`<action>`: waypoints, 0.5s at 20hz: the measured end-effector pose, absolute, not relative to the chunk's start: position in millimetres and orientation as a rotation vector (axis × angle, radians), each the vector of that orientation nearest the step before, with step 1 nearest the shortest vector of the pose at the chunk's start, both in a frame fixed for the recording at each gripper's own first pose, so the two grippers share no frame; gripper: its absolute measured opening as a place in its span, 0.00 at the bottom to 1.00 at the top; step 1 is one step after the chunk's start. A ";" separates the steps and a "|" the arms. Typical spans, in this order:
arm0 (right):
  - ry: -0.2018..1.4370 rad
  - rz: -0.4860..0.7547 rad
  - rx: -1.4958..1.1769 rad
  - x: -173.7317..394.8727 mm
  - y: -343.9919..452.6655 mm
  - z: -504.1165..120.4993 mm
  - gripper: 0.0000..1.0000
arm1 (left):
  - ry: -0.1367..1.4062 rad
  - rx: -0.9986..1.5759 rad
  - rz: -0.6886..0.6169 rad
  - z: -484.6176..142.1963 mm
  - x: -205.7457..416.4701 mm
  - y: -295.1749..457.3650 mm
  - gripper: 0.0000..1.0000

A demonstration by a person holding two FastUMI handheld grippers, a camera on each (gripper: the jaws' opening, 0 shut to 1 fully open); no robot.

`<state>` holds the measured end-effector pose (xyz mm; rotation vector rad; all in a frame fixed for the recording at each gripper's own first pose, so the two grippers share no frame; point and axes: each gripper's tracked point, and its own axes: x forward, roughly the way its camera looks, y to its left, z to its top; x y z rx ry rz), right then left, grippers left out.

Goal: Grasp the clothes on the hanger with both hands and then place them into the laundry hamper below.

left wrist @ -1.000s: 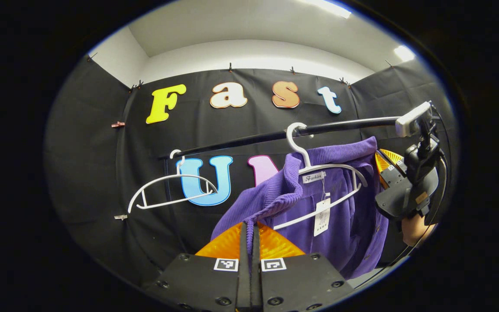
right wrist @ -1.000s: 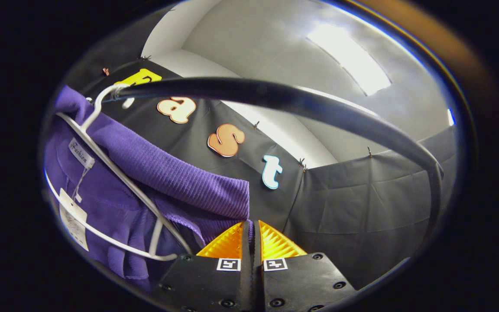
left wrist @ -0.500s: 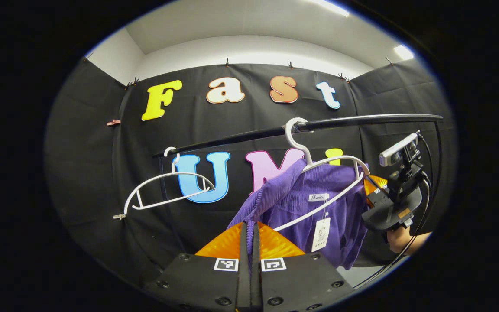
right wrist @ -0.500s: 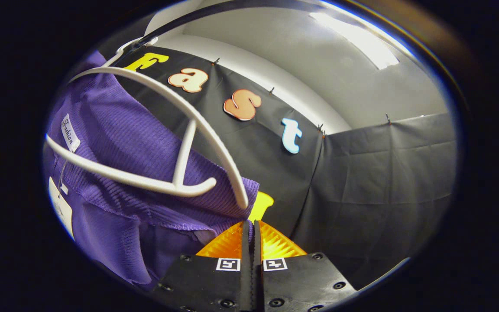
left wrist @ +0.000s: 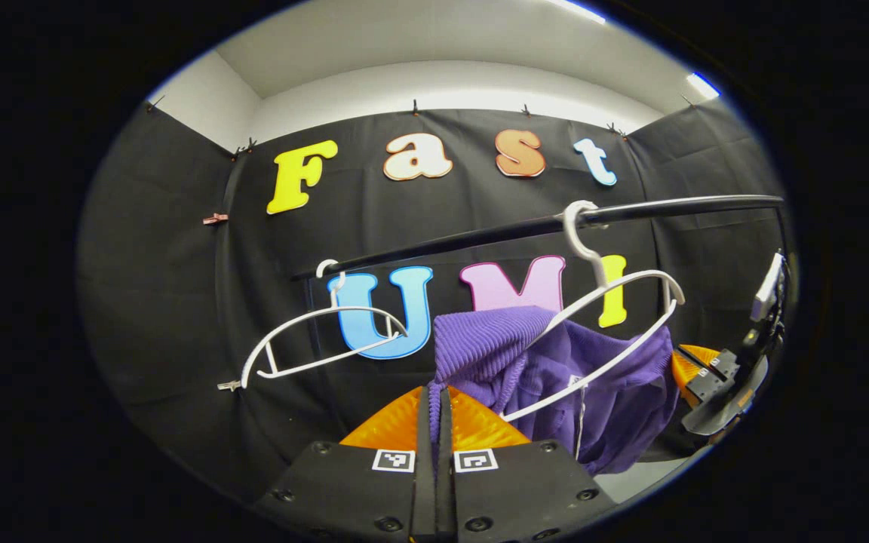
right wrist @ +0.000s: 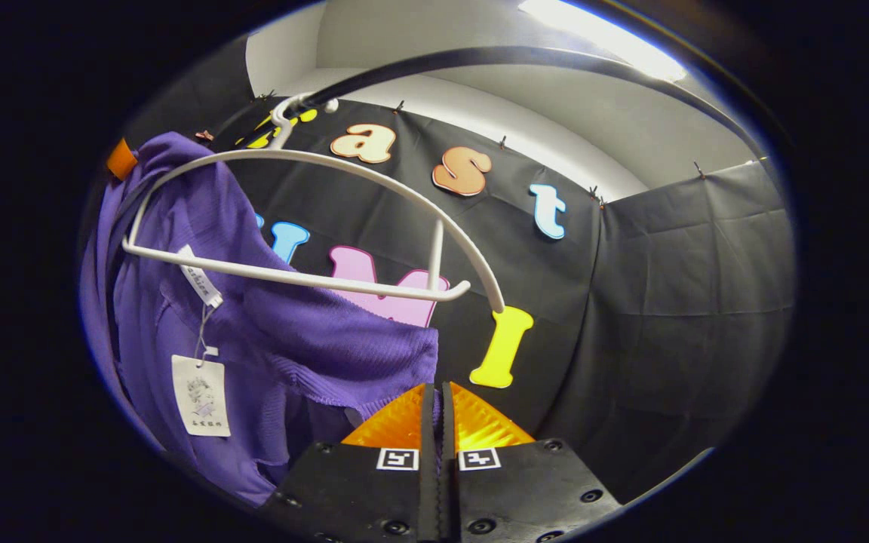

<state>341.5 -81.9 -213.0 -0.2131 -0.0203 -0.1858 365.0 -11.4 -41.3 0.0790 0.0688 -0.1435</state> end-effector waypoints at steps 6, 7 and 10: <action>-0.012 -0.109 -0.203 306.4 -47.1 -204.6 0.05 | 0.138 0.084 -0.104 -82.7 368.3 16.5 0.05; -0.014 -0.100 -0.198 301.8 -44.0 -202.1 0.05 | 0.157 0.080 -0.115 -92.5 365.9 14.9 0.05; -0.023 -0.077 -0.174 286.2 -30.8 -187.7 0.05 | 0.224 0.072 -0.152 -131.0 350.1 4.7 0.05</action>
